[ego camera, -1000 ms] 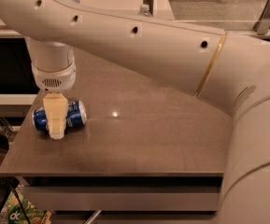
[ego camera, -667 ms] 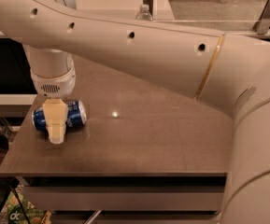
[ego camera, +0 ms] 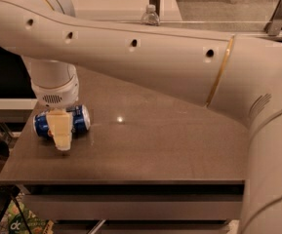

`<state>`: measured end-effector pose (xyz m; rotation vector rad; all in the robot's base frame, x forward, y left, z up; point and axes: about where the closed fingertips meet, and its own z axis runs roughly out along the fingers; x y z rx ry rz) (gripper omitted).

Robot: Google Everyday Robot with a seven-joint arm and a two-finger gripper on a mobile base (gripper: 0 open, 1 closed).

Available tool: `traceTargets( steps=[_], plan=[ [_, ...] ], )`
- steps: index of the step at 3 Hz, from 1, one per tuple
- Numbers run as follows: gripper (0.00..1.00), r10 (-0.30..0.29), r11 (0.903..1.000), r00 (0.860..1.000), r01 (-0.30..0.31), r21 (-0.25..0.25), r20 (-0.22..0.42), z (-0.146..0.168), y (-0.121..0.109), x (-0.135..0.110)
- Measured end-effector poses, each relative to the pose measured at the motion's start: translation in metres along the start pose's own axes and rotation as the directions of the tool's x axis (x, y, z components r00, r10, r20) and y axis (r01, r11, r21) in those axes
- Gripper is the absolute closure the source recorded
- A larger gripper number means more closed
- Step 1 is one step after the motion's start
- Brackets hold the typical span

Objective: Place pepsi can upright

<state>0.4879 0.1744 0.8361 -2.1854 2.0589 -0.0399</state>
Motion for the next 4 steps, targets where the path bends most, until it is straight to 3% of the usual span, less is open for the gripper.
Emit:
traceTargets(
  steps=[3, 4],
  plan=[
    [0.88, -0.001, 1.0, 1.0, 0.001, 0.008, 0.005, -0.001, 0.0001, -0.0005],
    [1.0, -0.001, 0.9999, 1.0, 0.001, 0.011, 0.006, -0.0013, 0.0002, -0.0006]
  ],
)
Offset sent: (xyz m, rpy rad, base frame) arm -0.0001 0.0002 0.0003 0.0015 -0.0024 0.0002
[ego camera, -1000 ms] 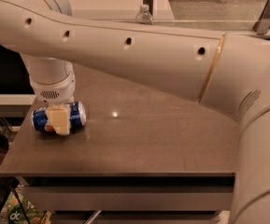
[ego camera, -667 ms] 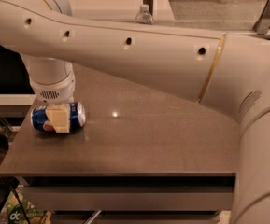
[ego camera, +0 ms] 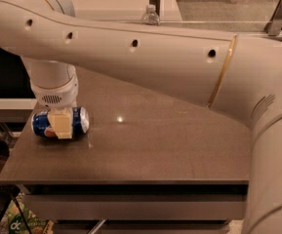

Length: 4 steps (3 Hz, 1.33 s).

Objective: Place pepsi can upright

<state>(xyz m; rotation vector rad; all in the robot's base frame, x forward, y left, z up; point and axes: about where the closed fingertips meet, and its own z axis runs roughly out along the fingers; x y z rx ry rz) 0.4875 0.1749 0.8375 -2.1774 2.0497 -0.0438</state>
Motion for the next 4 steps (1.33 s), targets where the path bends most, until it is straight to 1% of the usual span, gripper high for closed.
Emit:
traceTargets(
  steps=[1, 2, 3, 4],
  plan=[
    [1.0, 0.0, 1.0, 1.0, 0.0, 0.0, 0.0, 0.0, 0.0, 0.0],
    [1.0, 0.003, 0.9997, 0.998, -0.005, 0.026, 0.057, 0.001, -0.003, 0.009],
    [1.0, 0.001, 0.997, 0.988, -0.013, 0.076, 0.156, -0.001, -0.013, 0.03],
    [1.0, -0.001, 0.9939, 0.977, -0.023, 0.108, 0.215, -0.005, -0.023, 0.048]
  ],
)
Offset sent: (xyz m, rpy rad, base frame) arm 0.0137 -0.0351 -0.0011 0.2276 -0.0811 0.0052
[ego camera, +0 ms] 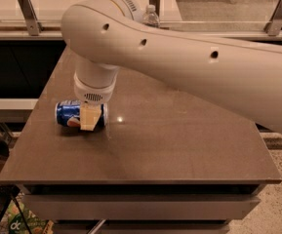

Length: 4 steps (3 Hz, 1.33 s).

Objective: Place pepsi can upright

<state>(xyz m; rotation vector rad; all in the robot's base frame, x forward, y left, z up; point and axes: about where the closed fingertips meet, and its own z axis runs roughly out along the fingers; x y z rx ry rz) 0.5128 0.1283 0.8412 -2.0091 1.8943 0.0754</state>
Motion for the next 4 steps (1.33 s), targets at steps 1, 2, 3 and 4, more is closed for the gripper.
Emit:
traceTargets(
  steps=[1, 2, 3, 4],
  plan=[
    [1.0, 0.01, 0.9998, 1.0, -0.01, 0.018, 0.021, -0.009, -0.007, 0.012],
    [1.0, 0.011, 0.999, 0.999, -0.013, 0.044, 0.043, -0.019, -0.014, 0.022],
    [1.0, -0.012, 0.9962, 0.994, 0.003, 0.087, 0.107, -0.03, -0.016, 0.033],
    [1.0, -0.049, 0.9869, 0.98, 0.017, 0.161, 0.194, -0.04, -0.026, 0.044]
  ],
)
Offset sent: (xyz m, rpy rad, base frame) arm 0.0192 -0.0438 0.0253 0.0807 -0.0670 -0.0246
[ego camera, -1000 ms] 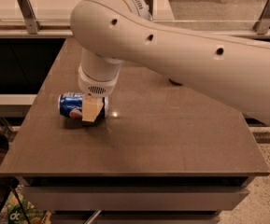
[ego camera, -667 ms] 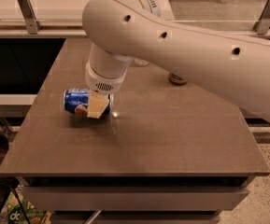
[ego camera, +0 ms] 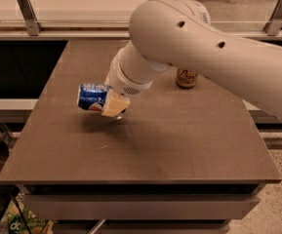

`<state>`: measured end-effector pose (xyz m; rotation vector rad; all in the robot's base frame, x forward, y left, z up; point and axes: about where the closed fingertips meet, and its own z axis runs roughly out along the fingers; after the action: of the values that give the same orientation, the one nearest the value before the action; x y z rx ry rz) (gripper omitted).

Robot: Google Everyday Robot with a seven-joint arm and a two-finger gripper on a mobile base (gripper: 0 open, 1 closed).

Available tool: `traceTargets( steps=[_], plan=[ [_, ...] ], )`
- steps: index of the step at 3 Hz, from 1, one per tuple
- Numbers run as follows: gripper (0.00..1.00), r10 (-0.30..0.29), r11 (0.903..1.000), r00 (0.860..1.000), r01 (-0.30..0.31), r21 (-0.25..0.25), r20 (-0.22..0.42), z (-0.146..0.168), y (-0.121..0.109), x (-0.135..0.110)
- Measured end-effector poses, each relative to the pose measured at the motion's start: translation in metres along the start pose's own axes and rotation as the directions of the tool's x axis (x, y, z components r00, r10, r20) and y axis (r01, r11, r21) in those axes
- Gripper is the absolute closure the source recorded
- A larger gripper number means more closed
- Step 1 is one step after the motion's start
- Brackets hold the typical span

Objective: Place pepsi can upright

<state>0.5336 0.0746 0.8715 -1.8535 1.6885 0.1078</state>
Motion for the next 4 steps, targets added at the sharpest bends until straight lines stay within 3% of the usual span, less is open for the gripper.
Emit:
traceTargets(
  steps=[3, 4],
  plan=[
    [1.0, -0.034, 0.9992, 0.999, 0.034, 0.021, 0.01, -0.016, -0.004, -0.003],
    [1.0, -0.065, 0.9977, 0.998, 0.065, 0.021, 0.02, -0.049, -0.003, -0.012]
  ],
)
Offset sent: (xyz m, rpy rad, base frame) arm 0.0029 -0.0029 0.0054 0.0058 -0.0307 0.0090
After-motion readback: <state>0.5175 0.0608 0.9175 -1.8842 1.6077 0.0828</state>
